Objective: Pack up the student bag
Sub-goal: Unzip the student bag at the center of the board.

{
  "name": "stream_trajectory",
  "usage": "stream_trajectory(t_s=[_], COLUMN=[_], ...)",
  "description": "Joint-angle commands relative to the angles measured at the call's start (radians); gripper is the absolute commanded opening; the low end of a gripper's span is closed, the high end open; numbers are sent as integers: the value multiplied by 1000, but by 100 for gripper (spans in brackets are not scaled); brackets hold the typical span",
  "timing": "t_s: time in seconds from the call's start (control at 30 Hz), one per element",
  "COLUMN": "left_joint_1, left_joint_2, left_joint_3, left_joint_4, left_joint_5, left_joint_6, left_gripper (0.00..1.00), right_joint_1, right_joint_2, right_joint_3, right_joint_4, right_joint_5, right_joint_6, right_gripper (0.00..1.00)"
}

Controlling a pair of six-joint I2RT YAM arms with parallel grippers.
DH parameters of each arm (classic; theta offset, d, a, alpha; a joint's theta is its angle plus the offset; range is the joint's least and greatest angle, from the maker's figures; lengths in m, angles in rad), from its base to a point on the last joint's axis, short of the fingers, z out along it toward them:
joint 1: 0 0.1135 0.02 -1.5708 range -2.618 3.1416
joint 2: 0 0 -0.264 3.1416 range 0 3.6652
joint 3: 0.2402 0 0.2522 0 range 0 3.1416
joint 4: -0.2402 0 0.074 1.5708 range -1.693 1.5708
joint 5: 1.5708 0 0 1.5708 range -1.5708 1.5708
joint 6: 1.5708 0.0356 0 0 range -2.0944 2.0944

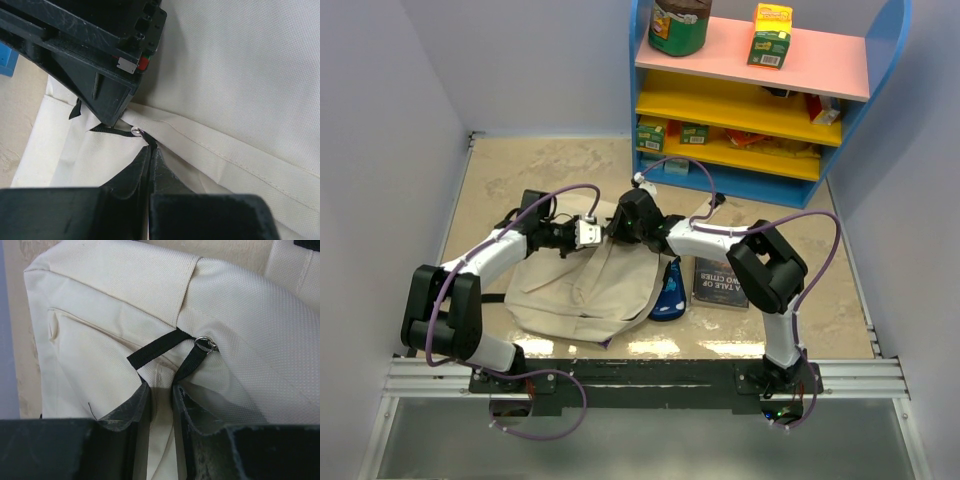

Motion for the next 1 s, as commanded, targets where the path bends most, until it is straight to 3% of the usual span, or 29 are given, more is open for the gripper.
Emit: stream_trajectory(t_s=[0.0,0.2,0.43,0.77,0.93,0.97], left_joint_1=[-1,-1,-2,27,31,33], left_joint_2=[-13,-48,-139,-217,-243,-251], left_joint_3=[-10,-15,-61,-6,-3,-3], left_joint_4=[-30,-111,-243,-714,-858,-857], left_joint_5=[25,8,-43,-128,-194,-204], left_joint_6=[42,79,176,372,429,421], left_gripper=[0,0,0,0,0,6], right_joint_1=[-5,-6,-8,-23,-22,-23], right_joint_2=[-35,-41,-32,-29,-36,-36], right_joint_3=[-2,-7,-5,6,-16,-19], right_joint_4=[55,56,56,67,104,111], right_joint_5=[72,118,161,218,218,215], right_joint_6=[12,3,-8,3,8,8], right_gripper=[22,10,5,1,1,1])
